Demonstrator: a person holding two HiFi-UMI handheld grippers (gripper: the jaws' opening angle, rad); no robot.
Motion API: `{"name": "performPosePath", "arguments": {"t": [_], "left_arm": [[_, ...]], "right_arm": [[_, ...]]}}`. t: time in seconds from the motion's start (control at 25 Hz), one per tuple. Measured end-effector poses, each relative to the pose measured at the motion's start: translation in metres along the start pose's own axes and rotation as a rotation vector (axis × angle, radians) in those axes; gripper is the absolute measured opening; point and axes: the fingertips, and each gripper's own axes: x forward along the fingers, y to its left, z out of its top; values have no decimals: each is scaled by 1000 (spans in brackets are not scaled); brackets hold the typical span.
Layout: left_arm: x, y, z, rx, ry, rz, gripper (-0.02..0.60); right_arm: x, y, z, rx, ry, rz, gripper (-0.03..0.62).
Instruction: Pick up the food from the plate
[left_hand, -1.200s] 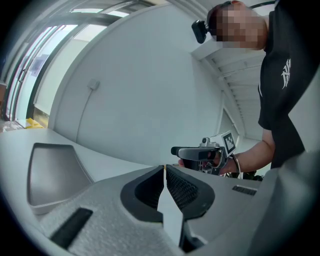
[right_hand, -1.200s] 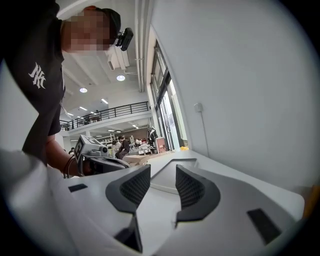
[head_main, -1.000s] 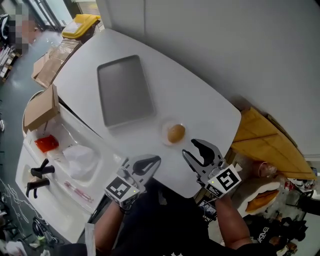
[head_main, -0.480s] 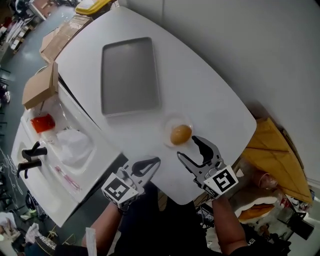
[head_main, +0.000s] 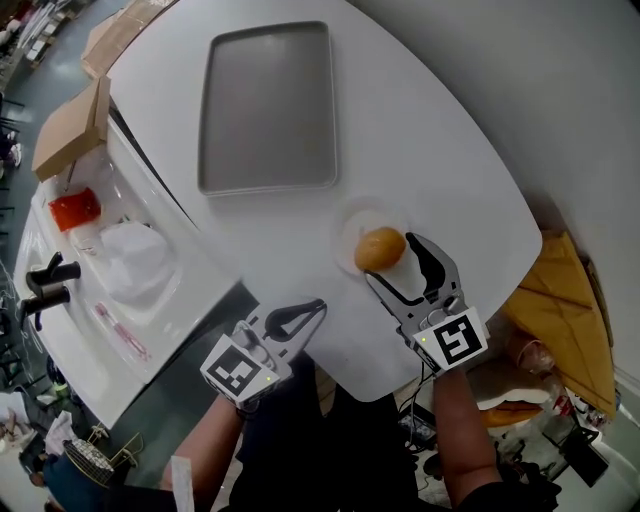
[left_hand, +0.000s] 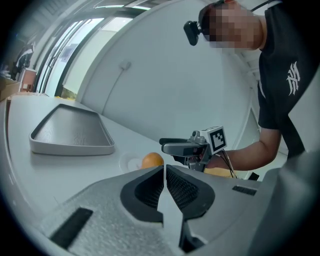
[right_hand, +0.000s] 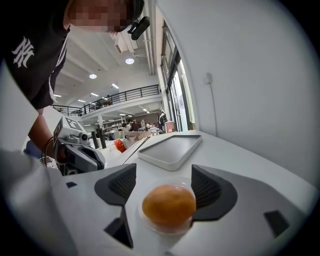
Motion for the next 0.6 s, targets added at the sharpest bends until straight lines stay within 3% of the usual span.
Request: {"name": "performPosePath", "arguments": {"t": [0.32, 0.6], "left_arm": [[13, 10, -8, 23, 22, -2, 18], [21, 13, 17, 77, -41, 11, 18]], "right_arm": [[11, -4, -27, 2, 43, -3, 348], [27, -5, -41, -43, 97, 33, 370]]}}
